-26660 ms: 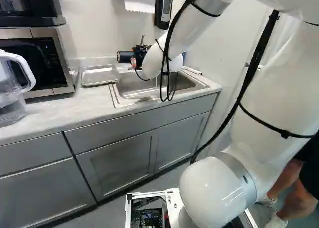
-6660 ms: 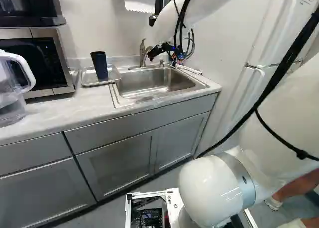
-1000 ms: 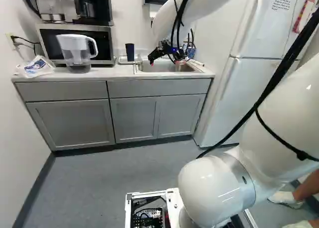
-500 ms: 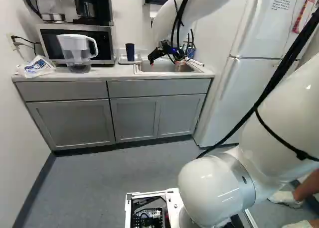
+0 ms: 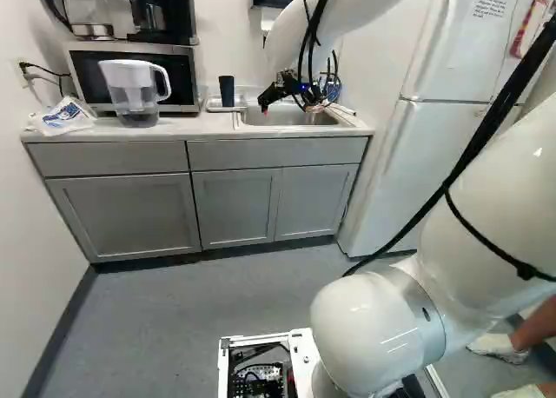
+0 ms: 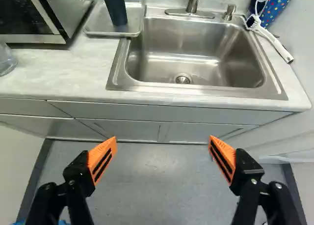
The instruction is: Rinse the cup and place it in the tray
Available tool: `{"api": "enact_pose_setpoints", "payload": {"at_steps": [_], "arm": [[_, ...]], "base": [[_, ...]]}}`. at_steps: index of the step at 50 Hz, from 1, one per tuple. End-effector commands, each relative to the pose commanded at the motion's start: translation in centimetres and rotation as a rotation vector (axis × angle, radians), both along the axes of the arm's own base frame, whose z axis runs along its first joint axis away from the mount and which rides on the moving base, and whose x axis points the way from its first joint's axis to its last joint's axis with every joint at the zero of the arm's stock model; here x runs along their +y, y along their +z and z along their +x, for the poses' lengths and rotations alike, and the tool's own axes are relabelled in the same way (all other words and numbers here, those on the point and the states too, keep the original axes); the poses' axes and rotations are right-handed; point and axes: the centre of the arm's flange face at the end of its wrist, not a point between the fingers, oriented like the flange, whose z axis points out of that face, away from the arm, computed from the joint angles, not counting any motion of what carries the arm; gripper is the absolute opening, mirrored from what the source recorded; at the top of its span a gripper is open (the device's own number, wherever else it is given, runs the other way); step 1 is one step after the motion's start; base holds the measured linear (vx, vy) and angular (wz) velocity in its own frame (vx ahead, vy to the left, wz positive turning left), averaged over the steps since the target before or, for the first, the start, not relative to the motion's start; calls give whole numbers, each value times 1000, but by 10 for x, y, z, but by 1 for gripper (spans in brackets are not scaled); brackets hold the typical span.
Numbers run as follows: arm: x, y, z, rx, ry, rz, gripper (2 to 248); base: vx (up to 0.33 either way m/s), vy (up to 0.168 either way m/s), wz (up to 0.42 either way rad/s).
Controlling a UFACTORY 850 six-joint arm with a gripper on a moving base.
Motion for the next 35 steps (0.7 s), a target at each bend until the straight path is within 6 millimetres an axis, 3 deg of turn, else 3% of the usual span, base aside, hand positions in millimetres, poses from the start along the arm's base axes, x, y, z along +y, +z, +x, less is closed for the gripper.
{"api": "enact_pose_setpoints", "payload": {"at_steps": [35], "arm": [[-2, -11, -3, -13, 7, 10, 247]], "base": [[0, 0, 0]]}}
